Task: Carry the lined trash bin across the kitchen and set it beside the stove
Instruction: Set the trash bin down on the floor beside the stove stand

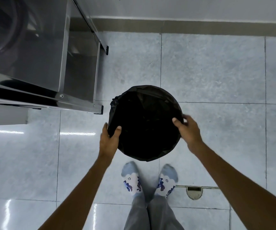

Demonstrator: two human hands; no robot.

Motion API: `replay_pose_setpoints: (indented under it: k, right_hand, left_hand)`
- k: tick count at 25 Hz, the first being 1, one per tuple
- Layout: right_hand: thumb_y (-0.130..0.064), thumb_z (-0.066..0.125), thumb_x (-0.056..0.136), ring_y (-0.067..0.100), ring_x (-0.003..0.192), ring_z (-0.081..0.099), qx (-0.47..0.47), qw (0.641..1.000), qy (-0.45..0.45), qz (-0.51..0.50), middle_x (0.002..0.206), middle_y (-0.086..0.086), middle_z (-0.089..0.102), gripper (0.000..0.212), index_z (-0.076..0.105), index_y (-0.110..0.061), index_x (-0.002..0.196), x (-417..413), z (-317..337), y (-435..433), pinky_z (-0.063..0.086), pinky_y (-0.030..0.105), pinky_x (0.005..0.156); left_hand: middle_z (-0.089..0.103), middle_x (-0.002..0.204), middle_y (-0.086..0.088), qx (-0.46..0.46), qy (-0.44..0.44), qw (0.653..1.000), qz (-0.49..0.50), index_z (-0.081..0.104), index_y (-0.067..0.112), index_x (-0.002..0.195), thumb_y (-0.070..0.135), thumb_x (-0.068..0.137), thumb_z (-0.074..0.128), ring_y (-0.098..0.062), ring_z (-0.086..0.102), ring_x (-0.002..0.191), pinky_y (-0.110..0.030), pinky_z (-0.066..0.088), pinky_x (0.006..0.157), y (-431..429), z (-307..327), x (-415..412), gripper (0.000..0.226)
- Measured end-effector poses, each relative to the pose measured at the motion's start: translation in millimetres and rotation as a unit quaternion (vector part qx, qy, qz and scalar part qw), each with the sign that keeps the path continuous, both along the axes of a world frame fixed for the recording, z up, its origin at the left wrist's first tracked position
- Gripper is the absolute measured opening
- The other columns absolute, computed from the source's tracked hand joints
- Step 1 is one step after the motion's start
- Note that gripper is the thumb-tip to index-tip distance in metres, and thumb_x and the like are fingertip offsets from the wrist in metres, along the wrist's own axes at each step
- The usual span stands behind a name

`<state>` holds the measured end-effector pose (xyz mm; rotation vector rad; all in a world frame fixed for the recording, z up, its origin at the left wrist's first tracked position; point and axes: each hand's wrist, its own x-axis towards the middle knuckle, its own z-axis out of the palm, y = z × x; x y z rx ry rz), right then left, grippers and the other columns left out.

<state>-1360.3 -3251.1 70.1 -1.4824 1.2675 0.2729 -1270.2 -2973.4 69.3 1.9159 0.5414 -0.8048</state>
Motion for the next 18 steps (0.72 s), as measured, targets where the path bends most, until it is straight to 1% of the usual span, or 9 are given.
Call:
replay_pose_setpoints:
  k: [1, 2, 3, 4, 5, 6, 8, 13, 18]
  right_hand:
    - [-0.042, 0.074, 0.086, 0.026, 0.099, 0.067, 0.097, 0.991, 0.03, -0.084, 0.112, 0.006, 0.068, 0.049, 0.059, -0.022, 0.128, -9, -2, 10, 0.057, 0.042, 0.077]
    - [-0.044, 0.074, 0.085, 0.03, 0.102, 0.065, 0.194, 0.968, 0.054, -0.148, 0.118, 0.008, 0.066, 0.052, 0.057, -0.022, 0.129, -17, -2, 20, 0.056, 0.046, 0.078]
    - [-0.043, 0.075, 0.085, 0.034, 0.106, 0.063, 0.27, 0.941, 0.063, -0.193, 0.121, 0.01, 0.065, 0.052, 0.056, -0.021, 0.128, -24, -3, 30, 0.055, 0.053, 0.084]
    - [-0.04, 0.075, 0.085, 0.038, 0.111, 0.061, 0.318, 0.921, 0.054, -0.22, 0.123, 0.012, 0.064, 0.052, 0.056, -0.02, 0.129, -30, -4, 41, 0.053, 0.059, 0.09]
    - [-0.036, 0.077, 0.084, 0.039, 0.115, 0.059, 0.341, 0.91, 0.034, -0.232, 0.125, 0.013, 0.063, 0.054, 0.055, -0.02, 0.131, -34, -5, 49, 0.05, 0.064, 0.094]
    - [-0.033, 0.078, 0.084, 0.039, 0.118, 0.058, 0.349, 0.905, 0.013, -0.241, 0.128, 0.013, 0.063, 0.057, 0.055, -0.02, 0.134, -35, -7, 54, 0.049, 0.065, 0.096]
    - [-0.026, 0.078, 0.085, 0.038, 0.118, 0.059, 0.346, 0.904, -0.008, -0.251, 0.129, 0.013, 0.063, 0.056, 0.055, -0.021, 0.136, -26, -7, 53, 0.049, 0.065, 0.096]
    - [-0.011, 0.071, 0.09, 0.035, 0.114, 0.062, 0.324, 0.915, -0.039, -0.237, 0.127, 0.01, 0.064, 0.048, 0.056, -0.023, 0.134, 14, -7, 31, 0.056, 0.056, 0.086]
    - [0.003, 0.056, 0.094, 0.033, 0.112, 0.062, 0.298, 0.931, -0.038, -0.208, 0.128, 0.013, 0.061, 0.045, 0.054, -0.017, 0.134, 61, -12, 11, 0.057, 0.048, 0.074]
  left_hand:
    - [0.058, 0.139, -0.009, -0.037, 0.071, 0.991, 0.103, 0.042, 0.021, 0.149, 0.051, 0.091, 0.062, -0.032, 0.056, 0.126, -0.047, 0.054, 0.093, -6, 2, -12, 0.069]
    - [0.059, 0.136, -0.009, -0.075, 0.135, 0.971, 0.181, 0.045, 0.019, 0.147, 0.046, 0.093, 0.063, -0.034, 0.057, 0.125, -0.048, 0.054, 0.09, -12, 5, -23, 0.063]
    - [0.062, 0.133, -0.009, -0.111, 0.179, 0.951, 0.228, 0.047, 0.018, 0.146, 0.043, 0.094, 0.062, -0.035, 0.058, 0.123, -0.05, 0.054, 0.09, -17, 6, -34, 0.059]
    - [0.064, 0.131, -0.009, -0.15, 0.206, 0.932, 0.256, 0.048, 0.018, 0.145, 0.041, 0.096, 0.06, -0.036, 0.059, 0.122, -0.052, 0.053, 0.093, -22, 6, -43, 0.056]
    - [0.064, 0.132, -0.01, -0.187, 0.217, 0.919, 0.272, 0.047, 0.018, 0.146, 0.041, 0.096, 0.058, -0.035, 0.059, 0.122, -0.053, 0.051, 0.098, -26, 6, -49, 0.056]
    - [0.064, 0.134, -0.01, -0.208, 0.215, 0.912, 0.279, 0.046, 0.018, 0.146, 0.041, 0.097, 0.056, -0.035, 0.059, 0.123, -0.054, 0.048, 0.103, -29, 6, -52, 0.055]
    - [0.061, 0.138, -0.011, -0.213, 0.203, 0.92, 0.258, 0.045, 0.019, 0.145, 0.04, 0.098, 0.055, -0.034, 0.058, 0.126, -0.053, 0.045, 0.108, -33, 6, -47, 0.053]
    - [0.065, 0.133, -0.007, -0.175, 0.183, 0.957, 0.142, 0.049, 0.02, 0.145, 0.037, 0.097, 0.059, -0.03, 0.062, 0.122, -0.05, 0.051, 0.101, -32, 5, -4, 0.052]
    - [0.066, 0.132, -0.002, -0.162, 0.148, 0.972, 0.084, 0.05, 0.02, 0.145, 0.041, 0.093, 0.064, -0.025, 0.064, 0.118, -0.046, 0.054, 0.097, -46, -3, 36, 0.057]
